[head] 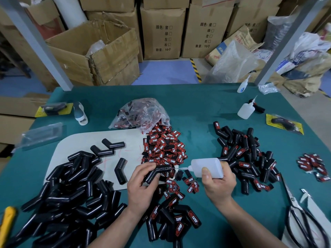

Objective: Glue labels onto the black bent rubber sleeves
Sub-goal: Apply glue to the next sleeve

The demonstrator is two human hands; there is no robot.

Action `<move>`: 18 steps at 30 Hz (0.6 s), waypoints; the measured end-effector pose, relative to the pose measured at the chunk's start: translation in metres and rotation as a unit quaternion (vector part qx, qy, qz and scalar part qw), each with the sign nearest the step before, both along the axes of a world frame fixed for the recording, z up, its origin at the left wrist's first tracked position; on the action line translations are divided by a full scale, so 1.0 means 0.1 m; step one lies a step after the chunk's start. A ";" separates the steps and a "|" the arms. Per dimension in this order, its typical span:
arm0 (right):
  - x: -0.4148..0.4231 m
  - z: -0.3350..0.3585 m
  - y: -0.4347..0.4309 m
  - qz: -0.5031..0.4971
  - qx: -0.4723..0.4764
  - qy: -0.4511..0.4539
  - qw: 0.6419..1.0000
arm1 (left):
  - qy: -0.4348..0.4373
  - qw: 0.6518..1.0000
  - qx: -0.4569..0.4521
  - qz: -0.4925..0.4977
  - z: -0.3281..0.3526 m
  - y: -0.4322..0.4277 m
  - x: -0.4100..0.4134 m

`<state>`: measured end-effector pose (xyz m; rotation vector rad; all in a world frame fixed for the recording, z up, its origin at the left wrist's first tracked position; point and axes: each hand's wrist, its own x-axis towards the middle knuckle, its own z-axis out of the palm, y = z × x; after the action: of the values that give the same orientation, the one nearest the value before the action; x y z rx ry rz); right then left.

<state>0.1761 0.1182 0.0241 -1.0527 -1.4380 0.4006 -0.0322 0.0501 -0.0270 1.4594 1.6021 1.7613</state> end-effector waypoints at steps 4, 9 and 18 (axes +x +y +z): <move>0.01 0.01 0.00 0.003 0.001 0.000 1.000 | 0.002 1.000 0.004 0.008 -0.02 0.01 -0.01; 0.01 0.00 -0.02 -0.007 -0.005 0.019 1.000 | -0.005 1.000 0.010 0.002 -0.03 0.02 0.00; -0.02 -0.02 -0.05 0.008 0.003 0.014 1.000 | -0.001 1.000 0.001 -0.023 -0.02 0.00 0.02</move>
<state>0.1740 0.1136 0.0223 -1.0279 -1.4229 0.4216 -0.0304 0.0502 -0.0289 1.4834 1.5552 1.7381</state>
